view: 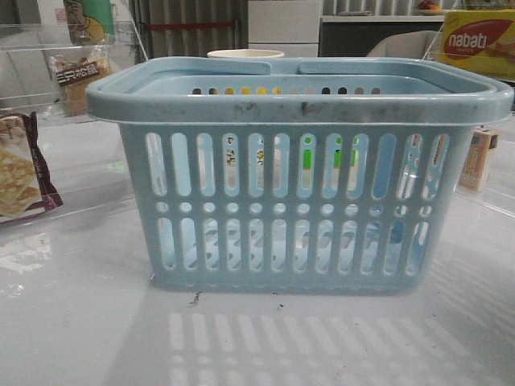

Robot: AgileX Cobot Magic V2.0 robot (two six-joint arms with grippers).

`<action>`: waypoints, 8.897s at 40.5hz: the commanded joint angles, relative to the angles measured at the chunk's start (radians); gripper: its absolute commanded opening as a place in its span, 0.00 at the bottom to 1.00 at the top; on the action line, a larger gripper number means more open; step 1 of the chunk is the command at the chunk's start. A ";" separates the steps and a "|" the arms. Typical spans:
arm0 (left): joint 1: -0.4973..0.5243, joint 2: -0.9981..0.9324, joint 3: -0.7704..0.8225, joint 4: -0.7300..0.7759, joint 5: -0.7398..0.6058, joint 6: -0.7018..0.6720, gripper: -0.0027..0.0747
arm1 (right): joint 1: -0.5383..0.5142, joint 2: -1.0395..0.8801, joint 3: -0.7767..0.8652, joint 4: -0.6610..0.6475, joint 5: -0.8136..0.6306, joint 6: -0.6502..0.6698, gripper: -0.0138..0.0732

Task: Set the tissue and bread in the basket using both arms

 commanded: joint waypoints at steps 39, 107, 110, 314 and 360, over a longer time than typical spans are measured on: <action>-0.170 0.054 -0.020 -0.039 -0.122 0.081 0.72 | -0.209 0.842 -0.595 -0.018 -0.061 -0.021 0.75; -0.170 0.054 -0.020 -0.039 -0.122 0.081 0.72 | 0.414 0.836 -0.790 0.169 0.050 -0.039 0.35; -0.170 0.054 -0.020 -0.039 -0.122 0.081 0.72 | 0.447 0.874 -0.790 0.168 0.043 -0.039 0.43; -0.648 0.259 -0.278 -0.075 0.049 0.123 0.62 | 0.514 0.075 -0.157 0.062 -0.083 -0.108 0.76; -0.591 -0.022 -0.023 -0.079 -0.044 0.123 0.16 | 0.514 0.075 -0.157 0.062 -0.031 -0.108 0.22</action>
